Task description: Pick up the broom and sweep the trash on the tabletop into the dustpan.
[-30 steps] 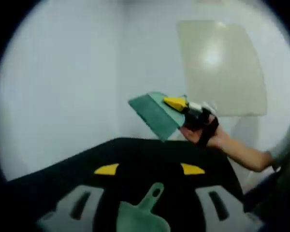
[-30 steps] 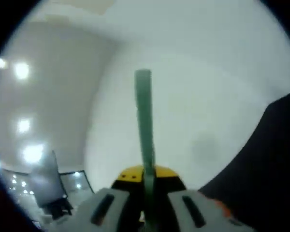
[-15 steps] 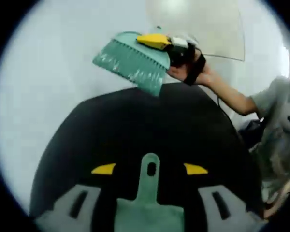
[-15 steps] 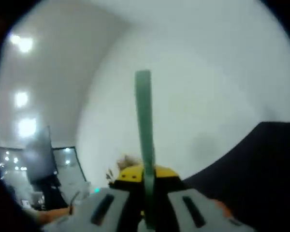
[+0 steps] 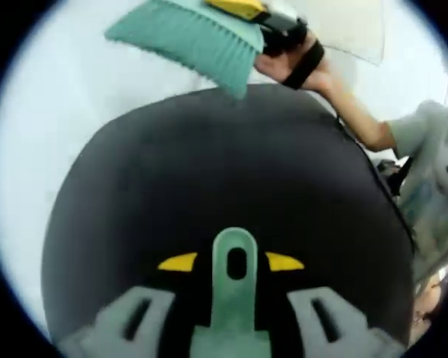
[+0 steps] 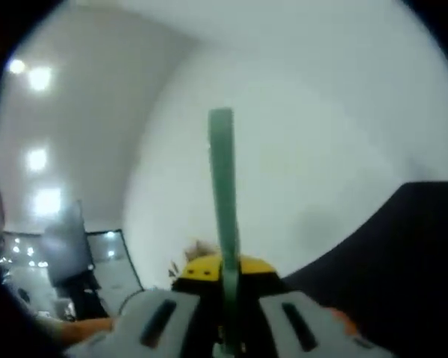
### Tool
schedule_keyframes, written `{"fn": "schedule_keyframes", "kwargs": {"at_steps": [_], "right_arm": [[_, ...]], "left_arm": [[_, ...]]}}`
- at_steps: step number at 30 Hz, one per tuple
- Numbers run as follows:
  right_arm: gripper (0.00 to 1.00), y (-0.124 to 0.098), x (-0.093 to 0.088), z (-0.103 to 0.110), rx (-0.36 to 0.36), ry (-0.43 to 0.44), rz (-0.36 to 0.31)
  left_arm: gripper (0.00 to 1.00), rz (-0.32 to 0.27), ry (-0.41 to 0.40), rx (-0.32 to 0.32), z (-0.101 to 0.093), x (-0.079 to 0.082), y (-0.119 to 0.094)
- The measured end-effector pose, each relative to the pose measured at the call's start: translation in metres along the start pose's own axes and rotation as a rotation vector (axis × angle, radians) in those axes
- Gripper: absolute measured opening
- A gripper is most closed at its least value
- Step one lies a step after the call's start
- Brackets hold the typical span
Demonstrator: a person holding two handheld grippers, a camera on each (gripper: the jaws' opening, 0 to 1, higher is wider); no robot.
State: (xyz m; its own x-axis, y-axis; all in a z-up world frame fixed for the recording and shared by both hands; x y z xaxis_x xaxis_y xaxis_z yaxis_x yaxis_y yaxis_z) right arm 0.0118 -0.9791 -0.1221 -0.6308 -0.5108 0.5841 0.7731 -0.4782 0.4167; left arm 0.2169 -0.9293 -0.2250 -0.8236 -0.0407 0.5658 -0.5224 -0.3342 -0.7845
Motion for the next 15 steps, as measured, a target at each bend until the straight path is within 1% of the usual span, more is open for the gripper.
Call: {"fn": "schedule_keyframes", "kwargs": {"at_steps": [1,2,3,7,12,15], "right_arm": [[0.05,0.000,-0.001,0.001,0.003,-0.001,0.000],[0.05,0.000,-0.001,0.001,0.005,0.000,-0.001],[0.05,-0.001,0.000,0.002,0.009,0.002,-0.004],[0.05,-0.003,0.002,0.005,0.018,0.004,-0.011],[0.05,-0.007,0.002,0.008,0.017,0.002,-0.015],[0.05,-0.008,0.003,0.009,0.015,0.005,-0.024]], "left_arm": [[0.29,0.001,0.000,-0.003,0.000,0.001,-0.001],[0.23,0.003,0.007,0.007,0.000,0.002,-0.002],[0.22,0.010,0.013,0.015,0.000,0.002,-0.002],[0.22,0.025,0.010,0.015,-0.001,0.003,-0.003],[0.21,0.028,-0.022,0.038,-0.007,0.012,-0.009],[0.21,0.027,-0.068,0.107,-0.006,0.019,-0.016]]}}
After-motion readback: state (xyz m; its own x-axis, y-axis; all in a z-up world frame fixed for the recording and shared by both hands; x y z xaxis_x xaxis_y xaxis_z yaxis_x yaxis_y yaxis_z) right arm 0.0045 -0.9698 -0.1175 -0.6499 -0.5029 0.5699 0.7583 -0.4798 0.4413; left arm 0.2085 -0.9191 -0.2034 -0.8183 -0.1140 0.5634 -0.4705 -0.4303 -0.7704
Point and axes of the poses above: the point that each gripper's makers call its tool centre point, and the gripper's own axes: y roughly forward along the fingers, z roughly to its left, x roughly out of its top, the point moved 7 cm from there along -y, roughly backward along the fingers, and after that the axes turned 15 degrees about y, right-handed, at the moved point
